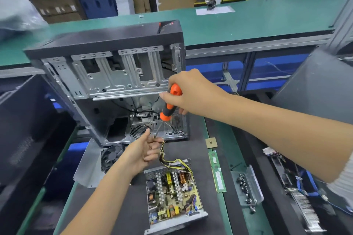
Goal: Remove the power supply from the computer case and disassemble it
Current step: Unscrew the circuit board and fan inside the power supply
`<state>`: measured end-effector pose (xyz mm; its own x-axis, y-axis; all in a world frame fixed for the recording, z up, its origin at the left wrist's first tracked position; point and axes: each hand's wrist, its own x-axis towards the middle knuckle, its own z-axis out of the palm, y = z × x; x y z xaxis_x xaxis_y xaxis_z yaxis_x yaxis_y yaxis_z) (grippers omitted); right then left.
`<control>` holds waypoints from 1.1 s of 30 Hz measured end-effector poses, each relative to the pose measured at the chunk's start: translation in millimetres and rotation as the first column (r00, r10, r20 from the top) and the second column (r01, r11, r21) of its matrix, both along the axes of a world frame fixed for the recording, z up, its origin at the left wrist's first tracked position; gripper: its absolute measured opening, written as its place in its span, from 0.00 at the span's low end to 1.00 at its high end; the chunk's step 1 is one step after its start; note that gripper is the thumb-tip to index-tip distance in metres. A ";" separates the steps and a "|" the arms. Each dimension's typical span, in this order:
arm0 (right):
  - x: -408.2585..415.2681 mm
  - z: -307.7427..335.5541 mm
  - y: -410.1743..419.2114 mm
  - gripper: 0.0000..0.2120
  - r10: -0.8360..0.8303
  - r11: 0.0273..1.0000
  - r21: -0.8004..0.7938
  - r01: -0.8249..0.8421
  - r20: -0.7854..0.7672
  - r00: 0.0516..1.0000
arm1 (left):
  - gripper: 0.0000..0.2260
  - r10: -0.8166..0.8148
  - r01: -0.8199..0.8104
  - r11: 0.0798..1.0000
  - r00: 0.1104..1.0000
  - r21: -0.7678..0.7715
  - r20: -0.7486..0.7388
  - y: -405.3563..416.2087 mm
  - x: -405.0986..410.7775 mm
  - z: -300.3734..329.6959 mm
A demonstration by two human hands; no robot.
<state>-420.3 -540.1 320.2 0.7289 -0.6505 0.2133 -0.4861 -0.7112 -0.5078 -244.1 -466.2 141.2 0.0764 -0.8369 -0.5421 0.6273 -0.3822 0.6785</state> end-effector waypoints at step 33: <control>53.0 -115.1 94.7 0.13 -0.695 -0.010 0.996 -0.092 0.059 0.717 | 0.23 0.299 -0.178 0.954 0.464 -0.242 0.834 173.5 94.0 -120.4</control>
